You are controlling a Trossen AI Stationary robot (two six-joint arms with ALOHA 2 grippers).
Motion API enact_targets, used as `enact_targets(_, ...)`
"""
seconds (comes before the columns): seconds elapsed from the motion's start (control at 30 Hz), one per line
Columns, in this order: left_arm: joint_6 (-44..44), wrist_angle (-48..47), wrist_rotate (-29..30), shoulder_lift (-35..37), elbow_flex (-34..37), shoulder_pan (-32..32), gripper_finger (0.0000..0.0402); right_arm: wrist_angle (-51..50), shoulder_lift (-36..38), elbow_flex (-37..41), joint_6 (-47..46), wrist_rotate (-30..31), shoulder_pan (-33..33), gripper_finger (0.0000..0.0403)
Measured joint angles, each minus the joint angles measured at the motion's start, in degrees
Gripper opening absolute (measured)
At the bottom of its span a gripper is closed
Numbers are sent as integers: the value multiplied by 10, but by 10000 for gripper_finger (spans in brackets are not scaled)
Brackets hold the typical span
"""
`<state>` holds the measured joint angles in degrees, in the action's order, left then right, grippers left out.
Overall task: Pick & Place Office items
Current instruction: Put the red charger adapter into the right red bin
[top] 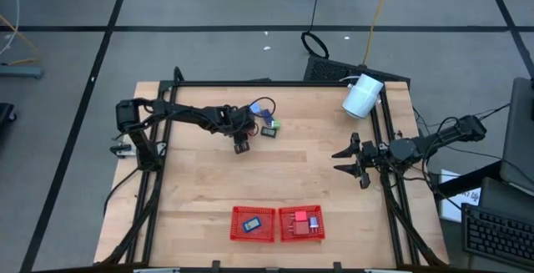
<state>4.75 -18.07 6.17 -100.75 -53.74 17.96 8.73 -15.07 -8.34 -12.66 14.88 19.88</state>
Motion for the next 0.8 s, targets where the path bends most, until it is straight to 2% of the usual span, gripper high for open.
enact_targets(0.3, -53, 0, 38, 0, 0, -30, 128, 0, 0, 0, -8, 0, 0, 166)
enact_targets(0.5, -53, -2, -14, 30, 0, -68, 121, 0, 0, 0, -12, 1, 0, 166)
enact_targets(0.67, -17, 4, -42, 78, 0, -87, 121, 0, 0, 0, -12, 1, 0, 166)
enact_targets(0.8, -1, 56, -53, 113, 22, -83, 121, 0, 0, 0, -12, 1, 0, 166)
